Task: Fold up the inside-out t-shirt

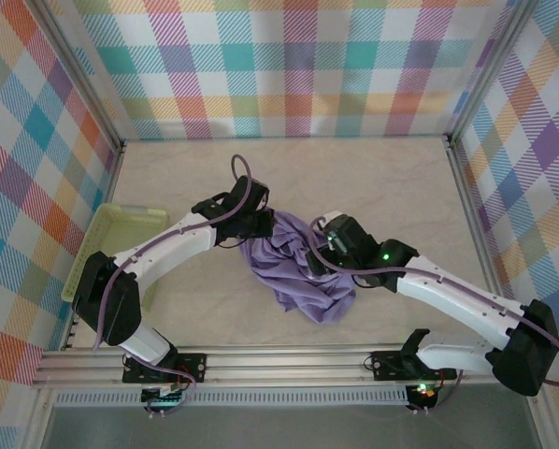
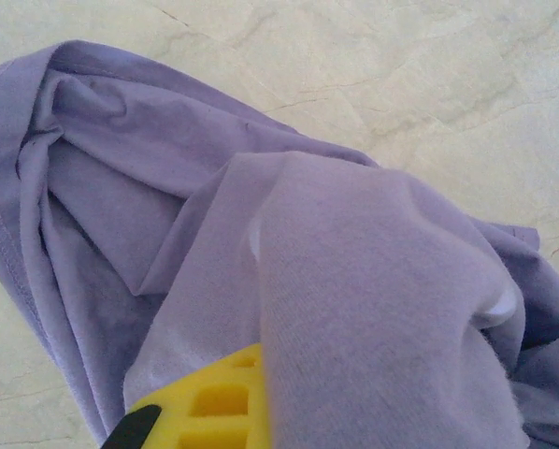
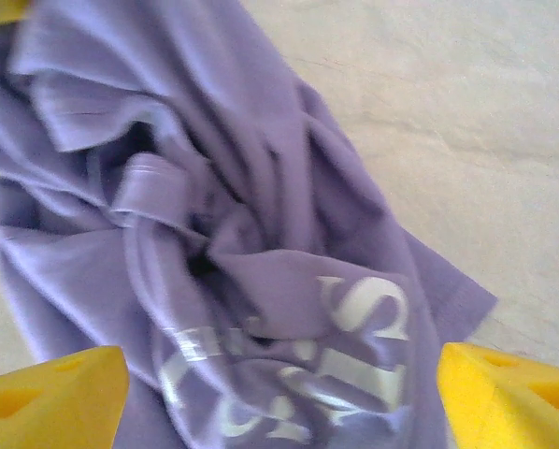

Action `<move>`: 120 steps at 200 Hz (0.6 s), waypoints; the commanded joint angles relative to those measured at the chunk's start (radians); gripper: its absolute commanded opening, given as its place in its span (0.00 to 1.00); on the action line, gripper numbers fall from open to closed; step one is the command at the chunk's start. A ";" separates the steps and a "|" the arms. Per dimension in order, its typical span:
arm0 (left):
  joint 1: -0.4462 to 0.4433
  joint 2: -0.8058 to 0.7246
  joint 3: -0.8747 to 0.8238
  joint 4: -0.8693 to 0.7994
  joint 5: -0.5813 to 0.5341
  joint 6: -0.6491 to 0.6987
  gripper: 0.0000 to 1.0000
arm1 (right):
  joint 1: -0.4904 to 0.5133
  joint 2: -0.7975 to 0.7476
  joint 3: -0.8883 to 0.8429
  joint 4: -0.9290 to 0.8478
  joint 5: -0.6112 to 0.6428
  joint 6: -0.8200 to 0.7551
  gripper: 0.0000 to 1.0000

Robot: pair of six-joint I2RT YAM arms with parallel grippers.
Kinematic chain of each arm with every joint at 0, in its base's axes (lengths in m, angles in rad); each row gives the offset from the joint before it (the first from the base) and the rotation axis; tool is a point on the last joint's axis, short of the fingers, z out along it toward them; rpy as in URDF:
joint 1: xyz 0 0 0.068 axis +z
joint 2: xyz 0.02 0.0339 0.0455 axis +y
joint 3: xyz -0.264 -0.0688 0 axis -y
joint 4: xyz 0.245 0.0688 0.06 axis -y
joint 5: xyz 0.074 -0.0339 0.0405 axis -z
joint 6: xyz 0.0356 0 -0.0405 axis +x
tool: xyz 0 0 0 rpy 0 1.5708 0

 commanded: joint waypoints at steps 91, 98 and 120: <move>-0.006 -0.076 0.009 -0.012 0.009 -0.017 0.00 | 0.018 0.302 0.129 0.057 -0.016 0.014 0.29; -0.004 -0.075 0.014 -0.019 0.002 -0.021 0.00 | 0.020 0.280 0.131 0.047 -0.019 0.006 0.20; 0.024 -0.073 0.047 -0.053 0.002 -0.050 0.00 | 0.021 0.135 0.108 0.032 0.004 -0.020 0.02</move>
